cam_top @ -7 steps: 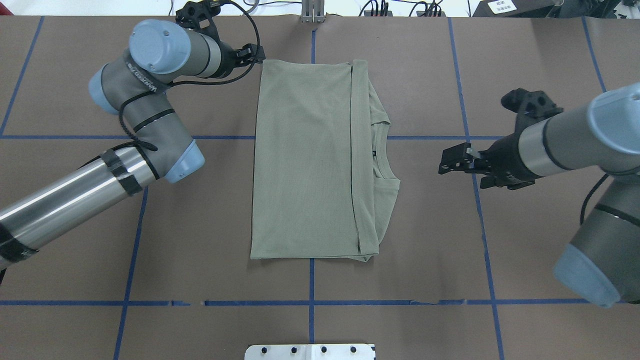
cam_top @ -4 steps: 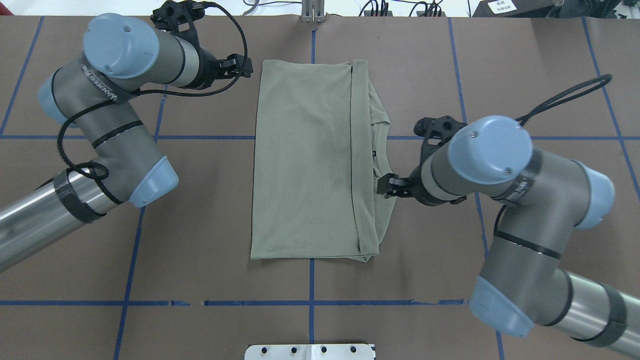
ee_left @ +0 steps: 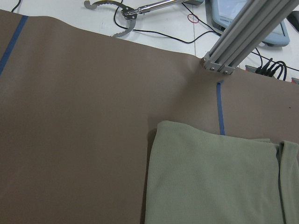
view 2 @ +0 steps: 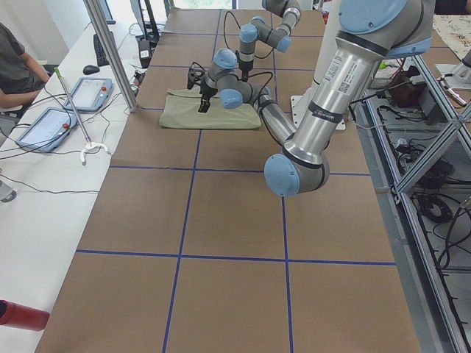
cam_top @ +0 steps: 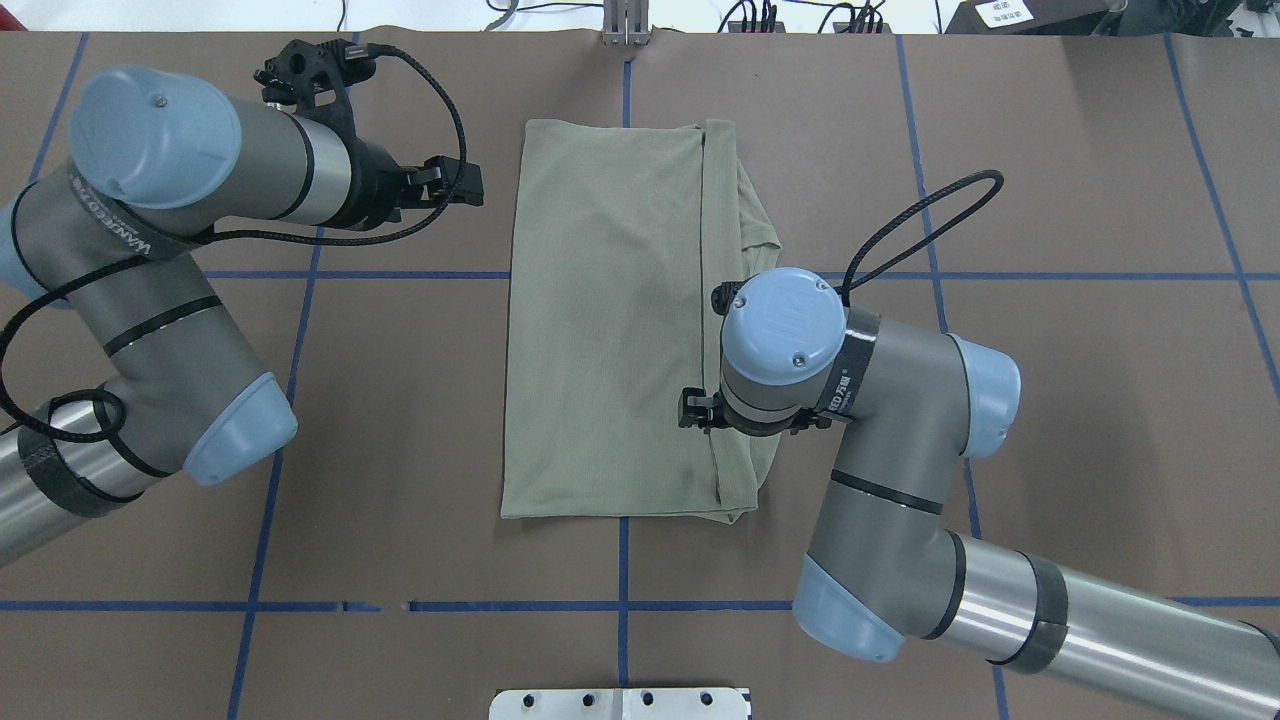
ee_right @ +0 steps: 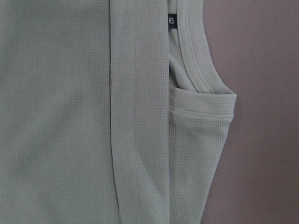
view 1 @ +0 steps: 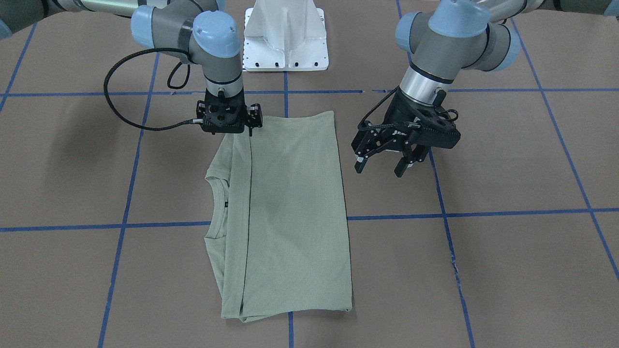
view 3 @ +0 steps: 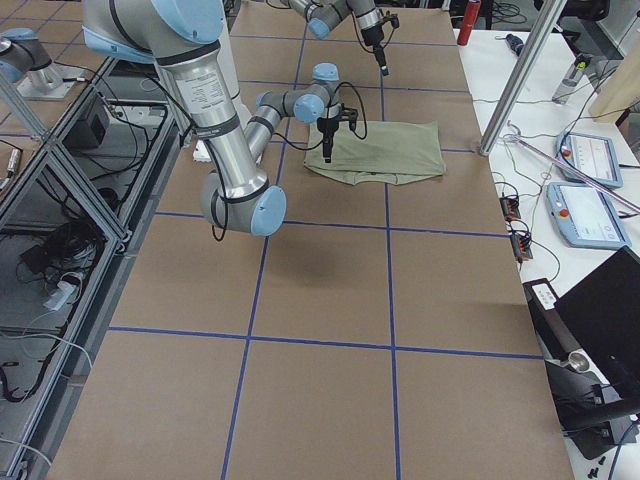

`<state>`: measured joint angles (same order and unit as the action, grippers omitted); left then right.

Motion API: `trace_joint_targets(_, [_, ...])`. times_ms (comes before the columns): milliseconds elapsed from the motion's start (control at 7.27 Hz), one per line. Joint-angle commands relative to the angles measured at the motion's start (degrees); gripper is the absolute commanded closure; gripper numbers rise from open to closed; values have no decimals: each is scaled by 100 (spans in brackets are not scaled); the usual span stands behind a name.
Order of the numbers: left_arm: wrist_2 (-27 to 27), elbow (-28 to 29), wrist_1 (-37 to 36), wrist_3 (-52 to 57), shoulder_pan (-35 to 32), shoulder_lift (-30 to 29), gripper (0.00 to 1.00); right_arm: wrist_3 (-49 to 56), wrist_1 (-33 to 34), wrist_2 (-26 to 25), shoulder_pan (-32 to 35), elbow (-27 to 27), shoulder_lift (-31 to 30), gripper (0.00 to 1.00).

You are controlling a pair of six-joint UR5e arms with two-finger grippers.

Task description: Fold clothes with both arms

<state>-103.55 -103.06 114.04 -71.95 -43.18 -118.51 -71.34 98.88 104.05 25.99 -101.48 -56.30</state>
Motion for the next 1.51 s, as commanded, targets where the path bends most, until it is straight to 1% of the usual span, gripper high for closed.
trace_joint_targets(0, [-7,-30,-4,-12,38,21,0,41,185,54,-155,225,128,0])
trace_joint_targets(413, [19,-21,5,-30,135,30,0,190,185,107,-304,462,137,0])
trace_joint_targets(688, [19,-4,5,-38,222,30,0,208,202,115,-366,506,50,0])
trace_joint_targets(826, [19,5,13,-39,231,30,0,286,263,290,-349,480,67,0])
trace_joint_targets(963, [28,31,13,-39,231,30,0,296,429,352,-296,428,75,0])
trace_joint_targets(1376, [28,75,40,-39,301,38,0,304,440,362,-199,401,23,0])
